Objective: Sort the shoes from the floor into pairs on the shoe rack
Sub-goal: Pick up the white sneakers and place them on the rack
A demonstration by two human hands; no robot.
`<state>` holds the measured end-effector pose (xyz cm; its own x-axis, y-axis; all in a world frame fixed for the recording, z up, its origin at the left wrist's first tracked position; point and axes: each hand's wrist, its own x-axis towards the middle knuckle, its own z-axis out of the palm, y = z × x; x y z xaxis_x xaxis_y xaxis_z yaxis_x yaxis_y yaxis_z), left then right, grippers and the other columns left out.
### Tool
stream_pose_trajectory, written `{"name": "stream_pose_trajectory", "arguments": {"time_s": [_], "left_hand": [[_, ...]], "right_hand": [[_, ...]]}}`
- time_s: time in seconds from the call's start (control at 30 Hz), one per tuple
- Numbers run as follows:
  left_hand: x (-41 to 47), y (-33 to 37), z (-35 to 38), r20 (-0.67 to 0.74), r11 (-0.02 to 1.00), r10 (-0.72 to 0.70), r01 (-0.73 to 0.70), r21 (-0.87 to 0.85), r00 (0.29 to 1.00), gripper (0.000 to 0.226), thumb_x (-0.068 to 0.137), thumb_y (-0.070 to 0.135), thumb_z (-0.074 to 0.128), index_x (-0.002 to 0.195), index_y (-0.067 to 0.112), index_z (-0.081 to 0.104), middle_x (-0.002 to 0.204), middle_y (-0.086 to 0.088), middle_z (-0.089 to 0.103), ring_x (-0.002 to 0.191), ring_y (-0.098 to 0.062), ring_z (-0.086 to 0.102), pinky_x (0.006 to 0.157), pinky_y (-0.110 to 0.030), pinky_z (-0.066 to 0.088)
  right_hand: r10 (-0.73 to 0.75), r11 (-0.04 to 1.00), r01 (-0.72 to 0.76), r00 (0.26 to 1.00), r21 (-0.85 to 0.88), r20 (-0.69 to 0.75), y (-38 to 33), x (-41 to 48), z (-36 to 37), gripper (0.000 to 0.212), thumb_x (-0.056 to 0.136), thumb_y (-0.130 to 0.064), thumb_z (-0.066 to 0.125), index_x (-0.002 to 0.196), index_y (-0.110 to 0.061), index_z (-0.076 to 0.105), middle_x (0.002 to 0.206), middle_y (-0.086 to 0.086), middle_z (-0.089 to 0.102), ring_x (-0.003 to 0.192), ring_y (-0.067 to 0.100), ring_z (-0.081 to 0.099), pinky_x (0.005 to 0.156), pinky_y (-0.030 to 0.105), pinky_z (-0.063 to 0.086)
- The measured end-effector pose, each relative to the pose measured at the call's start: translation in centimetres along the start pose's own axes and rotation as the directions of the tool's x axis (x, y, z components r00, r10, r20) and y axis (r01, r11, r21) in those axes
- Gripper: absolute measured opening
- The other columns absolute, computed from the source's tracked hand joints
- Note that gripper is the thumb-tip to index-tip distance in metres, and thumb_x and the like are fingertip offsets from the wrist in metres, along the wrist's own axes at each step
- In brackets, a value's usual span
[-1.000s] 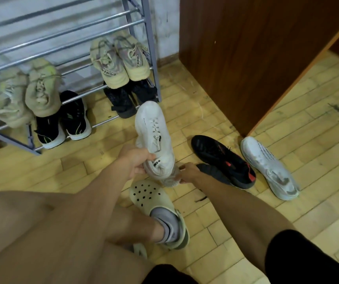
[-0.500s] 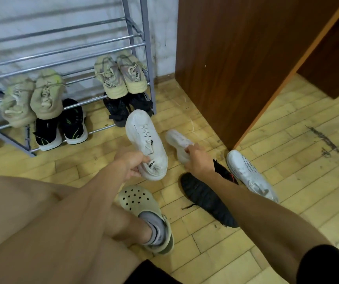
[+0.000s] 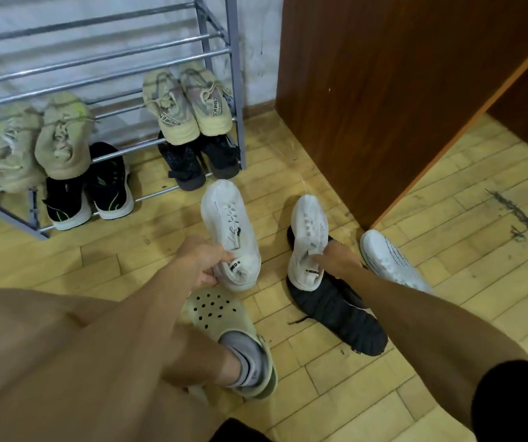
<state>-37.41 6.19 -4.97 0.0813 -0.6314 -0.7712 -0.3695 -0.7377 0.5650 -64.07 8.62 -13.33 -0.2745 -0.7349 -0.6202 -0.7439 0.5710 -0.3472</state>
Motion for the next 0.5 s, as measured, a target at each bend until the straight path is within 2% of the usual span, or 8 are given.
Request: {"name": "stream_pose_trajectory", "arguments": {"time_s": [0.07, 0.13, 0.17, 0.23, 0.33, 0.43, 0.5], "left_hand": [[0.6, 0.0, 0.0, 0.003, 1.000, -0.004, 0.004, 0.008, 1.000, 0.037, 0.077, 0.007, 0.075, 0.110, -0.001, 0.062, 0.115, -0.019, 0.065, 0.104, -0.034, 0.062, 0.069, -0.038, 0.053], [1.1, 0.0, 0.0, 0.006, 1.000, -0.004, 0.003, 0.005, 1.000, 0.036, 0.076, 0.007, 0.076, 0.109, 0.001, 0.063, 0.111, -0.017, 0.067, 0.100, -0.032, 0.064, 0.062, -0.035, 0.052], [1.3, 0.0, 0.0, 0.002, 1.000, -0.001, 0.001, 0.004, 1.000, 0.033, 0.075, 0.007, 0.076, 0.105, 0.001, 0.064, 0.108, -0.017, 0.067, 0.097, -0.031, 0.064, 0.059, -0.034, 0.051], [1.7, 0.0, -0.1, -0.002, 1.000, 0.006, -0.005, 0.009, 1.000, 0.024, 0.074, 0.006, 0.077, 0.094, 0.003, 0.064, 0.100, -0.016, 0.068, 0.087, -0.028, 0.065, 0.053, -0.031, 0.051], [2.0, -0.2, -0.2, 0.003, 1.000, 0.008, -0.008, 0.029, 1.000, 0.017, 0.073, 0.005, 0.077, 0.080, 0.006, 0.062, 0.088, -0.012, 0.068, 0.072, -0.021, 0.064, 0.044, -0.027, 0.047], [1.7, -0.2, -0.6, -0.004, 0.999, 0.016, -0.016, 0.051, 1.000, 0.016, 0.072, 0.004, 0.078, 0.077, 0.005, 0.063, 0.081, -0.010, 0.067, 0.067, -0.018, 0.062, 0.042, -0.025, 0.046], [1.4, -0.1, -1.0, -0.026, 0.998, 0.026, -0.025, 0.054, 0.999, 0.016, 0.071, 0.004, 0.078, 0.076, 0.005, 0.063, 0.080, -0.010, 0.067, 0.067, -0.019, 0.062, 0.044, -0.025, 0.047]], "right_hand": [[0.151, 0.962, -0.170, 0.983, 0.214, 0.103, 0.0, 0.2, 0.3, 0.052, 0.080, -0.043, 0.064, 0.119, -0.012, 0.047, 0.107, 0.011, 0.056, 0.090, 0.026, 0.058, 0.065, 0.034, 0.052], [0.226, 0.896, -0.294, 0.947, 0.334, 0.228, 0.2, 0.5, 1.3, 0.063, 0.080, -0.047, 0.067, 0.128, -0.013, 0.044, 0.118, 0.012, 0.055, 0.095, 0.026, 0.059, 0.070, 0.036, 0.052], [0.230, 0.866, -0.325, 0.934, 0.381, 0.274, 0.3, 0.7, 1.9, 0.061, 0.080, -0.048, 0.068, 0.124, -0.013, 0.045, 0.114, 0.011, 0.056, 0.089, 0.025, 0.059, 0.069, 0.035, 0.052], [0.237, 0.824, -0.350, 0.927, 0.445, 0.291, 0.4, 1.2, 2.7, 0.050, 0.080, -0.042, 0.070, 0.111, -0.010, 0.049, 0.091, 0.008, 0.056, 0.071, 0.020, 0.057, 0.065, 0.032, 0.053], [0.281, 0.806, -0.384, 0.918, 0.451, 0.281, 0.3, 2.0, 2.8, 0.036, 0.084, -0.023, 0.070, 0.107, 0.000, 0.057, 0.081, 0.011, 0.057, 0.068, 0.022, 0.059, 0.067, 0.035, 0.057], [0.265, 0.749, -0.432, 0.890, 0.502, 0.370, 0.2, 2.2, 1.7, 0.033, 0.086, -0.005, 0.067, 0.116, 0.005, 0.058, 0.104, 0.020, 0.066, 0.085, 0.026, 0.064, 0.074, 0.039, 0.057], [0.242, 0.728, -0.439, 0.883, 0.527, 0.402, 0.0, 2.0, 1.0, 0.031, 0.085, -0.002, 0.067, 0.114, 0.004, 0.059, 0.112, 0.021, 0.064, 0.095, 0.027, 0.063, 0.082, 0.040, 0.055]]}}
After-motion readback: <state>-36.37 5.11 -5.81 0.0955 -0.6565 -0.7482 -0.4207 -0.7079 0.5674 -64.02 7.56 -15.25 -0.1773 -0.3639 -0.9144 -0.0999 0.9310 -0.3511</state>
